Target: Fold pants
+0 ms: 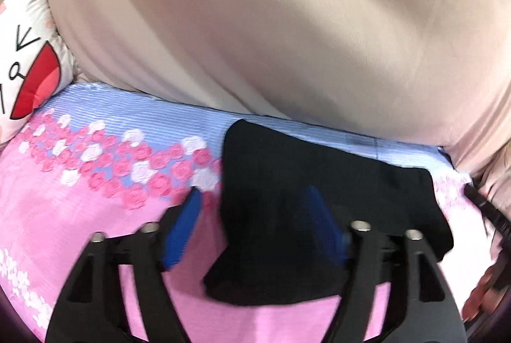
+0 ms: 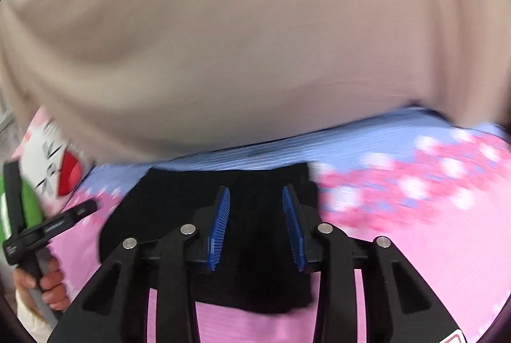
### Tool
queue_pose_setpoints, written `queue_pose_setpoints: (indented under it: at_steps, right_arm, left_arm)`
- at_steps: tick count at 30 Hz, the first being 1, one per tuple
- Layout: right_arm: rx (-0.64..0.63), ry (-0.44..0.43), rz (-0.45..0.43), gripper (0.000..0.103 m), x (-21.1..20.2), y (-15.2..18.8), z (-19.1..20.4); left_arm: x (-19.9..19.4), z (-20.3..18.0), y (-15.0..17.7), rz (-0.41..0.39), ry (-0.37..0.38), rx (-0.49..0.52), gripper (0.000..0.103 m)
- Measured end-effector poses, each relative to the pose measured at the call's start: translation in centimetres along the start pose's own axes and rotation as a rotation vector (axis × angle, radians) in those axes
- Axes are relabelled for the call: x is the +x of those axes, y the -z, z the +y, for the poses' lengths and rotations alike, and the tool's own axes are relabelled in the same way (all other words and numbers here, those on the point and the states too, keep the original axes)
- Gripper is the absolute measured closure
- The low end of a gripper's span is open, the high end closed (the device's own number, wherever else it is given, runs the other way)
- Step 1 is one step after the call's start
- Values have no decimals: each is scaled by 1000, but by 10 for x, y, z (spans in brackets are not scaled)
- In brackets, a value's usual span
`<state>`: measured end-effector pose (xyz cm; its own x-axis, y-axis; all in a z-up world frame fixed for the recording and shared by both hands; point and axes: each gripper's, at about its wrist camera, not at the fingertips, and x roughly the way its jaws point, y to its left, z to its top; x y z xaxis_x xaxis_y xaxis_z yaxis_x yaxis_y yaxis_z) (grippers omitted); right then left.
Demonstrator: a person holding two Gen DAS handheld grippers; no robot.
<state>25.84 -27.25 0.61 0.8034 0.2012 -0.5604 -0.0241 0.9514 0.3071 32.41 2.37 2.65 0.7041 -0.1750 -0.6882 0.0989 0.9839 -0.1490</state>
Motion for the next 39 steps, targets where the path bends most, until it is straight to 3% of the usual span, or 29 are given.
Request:
queue_pose_setpoints:
  at_steps: [2, 3, 4, 5, 7, 9, 11, 12, 13, 15, 17, 19, 21, 22, 24, 28, 31, 34, 39]
  right_arm:
    - [5, -36, 97, 73, 45, -1, 8]
    - [5, 5, 133, 74, 67, 1, 4]
    - [3, 91, 180, 86, 94, 5, -9]
    - [22, 115, 193, 100, 106, 9, -22]
    - [130, 58, 181, 103, 98, 8, -39]
    - [148, 41, 168, 90, 78, 6, -33]
    - [50, 42, 110, 89, 59, 10, -14]
    - [-2, 89, 115, 88, 61, 15, -10]
    - [-40, 160, 155, 92, 72, 21, -13]
    - [29, 139, 155, 93, 70, 30, -27]
    - [61, 119, 133, 83, 46, 31, -21]
    - [-8, 74, 115, 83, 22, 41, -2]
    - [-88, 122, 166, 85, 25, 59, 3]
    - [-107, 147, 177, 92, 29, 68, 1]
    - [-71, 156, 161, 92, 16, 75, -5]
    - [-65, 92, 111, 81, -24, 79, 16]
    - [-116, 163, 180, 85, 3, 94, 13]
    - [-89, 153, 160, 84, -10, 89, 15]
    - [-76, 34, 149, 83, -11, 75, 43]
  left_arm:
    - [24, -12, 2, 51, -45, 23, 29]
    - [38, -18, 6, 80, -75, 42, 29]
    - [54, -23, 12, 103, -118, 70, 29]
    - [67, -23, 18, 117, -172, 88, 25]
    - [77, -14, 26, 129, -166, 66, 18]
    - [73, -5, 27, 118, -142, 31, 15]
    - [76, 0, 25, 137, -118, 11, 12]
    - [77, 3, 25, 144, -110, -3, 11]
    - [79, 6, 25, 154, -98, -19, 10]
    - [73, 11, 25, 164, -81, -33, 11]
    - [53, 12, 25, 142, -109, 1, 12]
    - [29, 11, 27, 99, -159, 57, 12]
    - [10, 10, 32, 72, -200, 93, 12]
    - [5, 9, 34, 68, -203, 97, 12]
    - [-4, 7, 42, 71, -198, 106, 12]
    - [-14, 3, 49, 73, -216, 132, 12]
    - [-15, -4, 53, 82, -201, 137, 12]
    - [-12, -7, 56, 89, -204, 145, 12]
    - [-2, -2, 59, 104, -242, 125, 12]
